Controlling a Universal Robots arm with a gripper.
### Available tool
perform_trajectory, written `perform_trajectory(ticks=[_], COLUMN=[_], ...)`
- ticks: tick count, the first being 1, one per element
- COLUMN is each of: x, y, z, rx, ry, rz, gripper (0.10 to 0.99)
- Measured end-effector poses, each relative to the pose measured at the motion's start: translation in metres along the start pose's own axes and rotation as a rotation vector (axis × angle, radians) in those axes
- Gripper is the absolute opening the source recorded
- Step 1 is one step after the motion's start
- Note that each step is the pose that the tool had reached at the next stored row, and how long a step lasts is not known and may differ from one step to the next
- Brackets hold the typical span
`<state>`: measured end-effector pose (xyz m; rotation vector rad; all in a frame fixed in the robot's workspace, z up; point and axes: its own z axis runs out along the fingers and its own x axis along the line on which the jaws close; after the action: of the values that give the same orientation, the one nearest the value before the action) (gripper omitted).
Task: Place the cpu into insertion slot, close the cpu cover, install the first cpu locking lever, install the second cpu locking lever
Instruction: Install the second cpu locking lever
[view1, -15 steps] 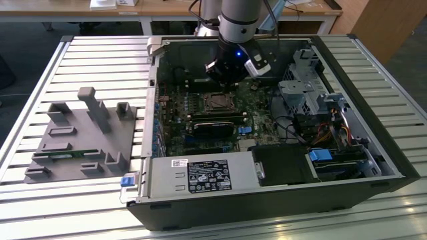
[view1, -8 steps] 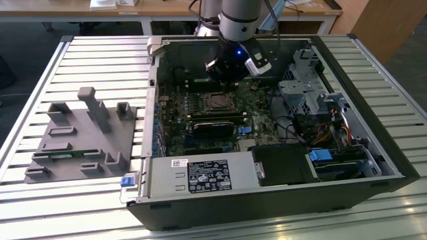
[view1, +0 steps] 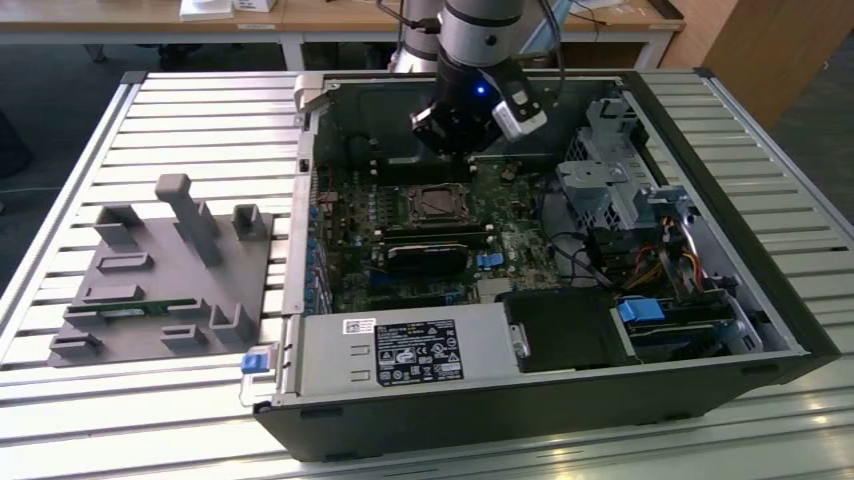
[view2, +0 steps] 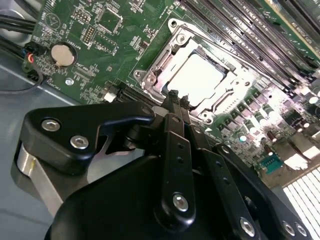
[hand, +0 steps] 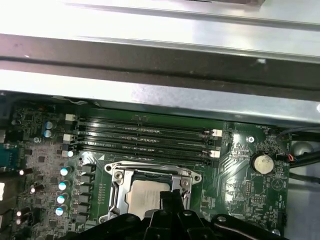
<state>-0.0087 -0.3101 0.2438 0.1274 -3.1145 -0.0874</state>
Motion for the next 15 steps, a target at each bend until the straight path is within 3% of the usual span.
perform_trajectory(ticks=[3,9,15], x=[0.0000,0.0012,0.0013], y=[-0.0011,-0.0139,-0.0155], z=[-0.0001,-0.0006,0.0001], rx=[0.000,0.000,0.000], ry=[-0.0001,0.0000,0.0000], rz=[0.000,0.000,0.000], gripper=[0.106,0.106,0.106])
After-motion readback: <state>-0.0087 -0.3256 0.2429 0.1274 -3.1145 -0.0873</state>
